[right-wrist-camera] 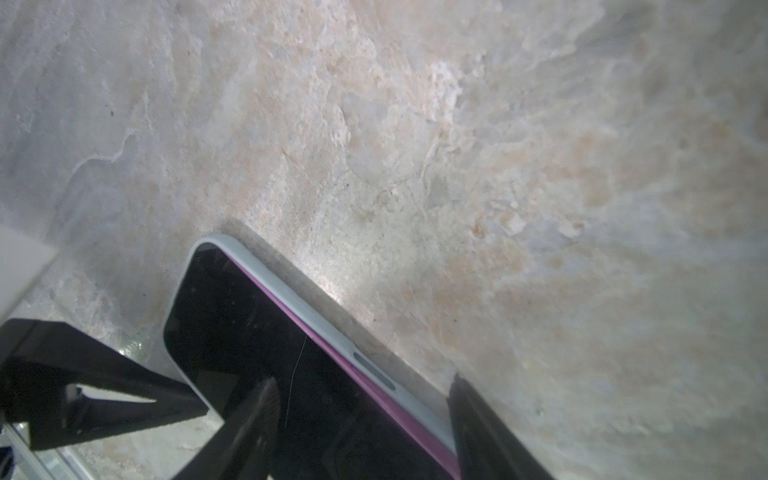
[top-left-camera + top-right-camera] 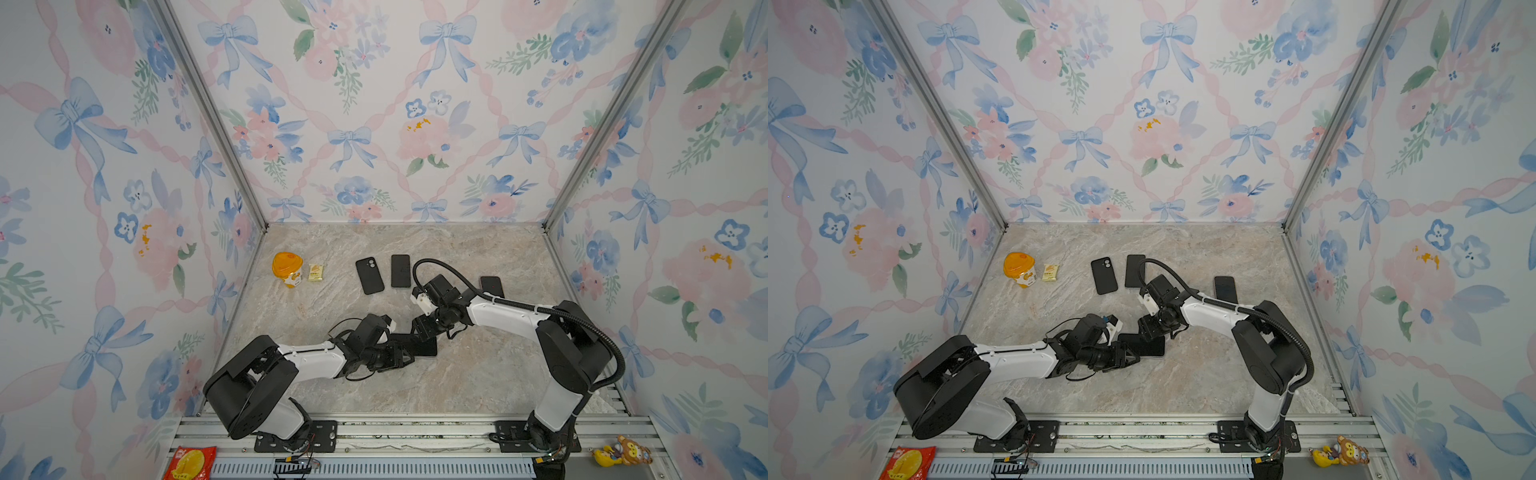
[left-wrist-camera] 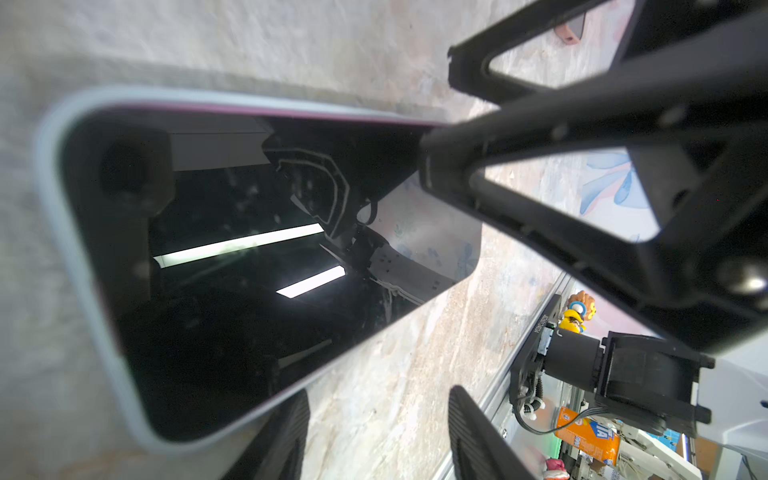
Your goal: Put the phone into the phone case
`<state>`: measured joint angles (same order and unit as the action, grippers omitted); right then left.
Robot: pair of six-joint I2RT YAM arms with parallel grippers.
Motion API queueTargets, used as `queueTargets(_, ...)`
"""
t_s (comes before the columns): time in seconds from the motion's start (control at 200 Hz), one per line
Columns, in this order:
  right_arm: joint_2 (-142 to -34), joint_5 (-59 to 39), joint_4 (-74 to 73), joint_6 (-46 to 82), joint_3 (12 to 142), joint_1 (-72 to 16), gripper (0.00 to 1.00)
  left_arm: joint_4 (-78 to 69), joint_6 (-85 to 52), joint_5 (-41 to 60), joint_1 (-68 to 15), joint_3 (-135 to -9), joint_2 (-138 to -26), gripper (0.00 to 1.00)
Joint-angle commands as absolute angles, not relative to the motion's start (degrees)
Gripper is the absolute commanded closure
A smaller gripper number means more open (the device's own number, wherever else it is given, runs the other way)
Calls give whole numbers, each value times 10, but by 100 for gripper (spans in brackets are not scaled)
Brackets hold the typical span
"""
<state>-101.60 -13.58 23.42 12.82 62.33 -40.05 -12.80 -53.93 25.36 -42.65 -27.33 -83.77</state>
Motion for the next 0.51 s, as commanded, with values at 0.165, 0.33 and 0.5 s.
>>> queueTargets(0.165, -1007, -151, 227, 137, 592, -392, 36, -90, -500, 252, -393, -291, -887, 46)
queueTargets(0.33, -988, -157, 224, 146, 566, -390, 38, -90, -485, 256, -381, -313, -911, 47)
queueTargets(0.5, -974, -162, 217, 165, 546, -390, 41, -79, -465, 278, -374, -361, -959, 50)
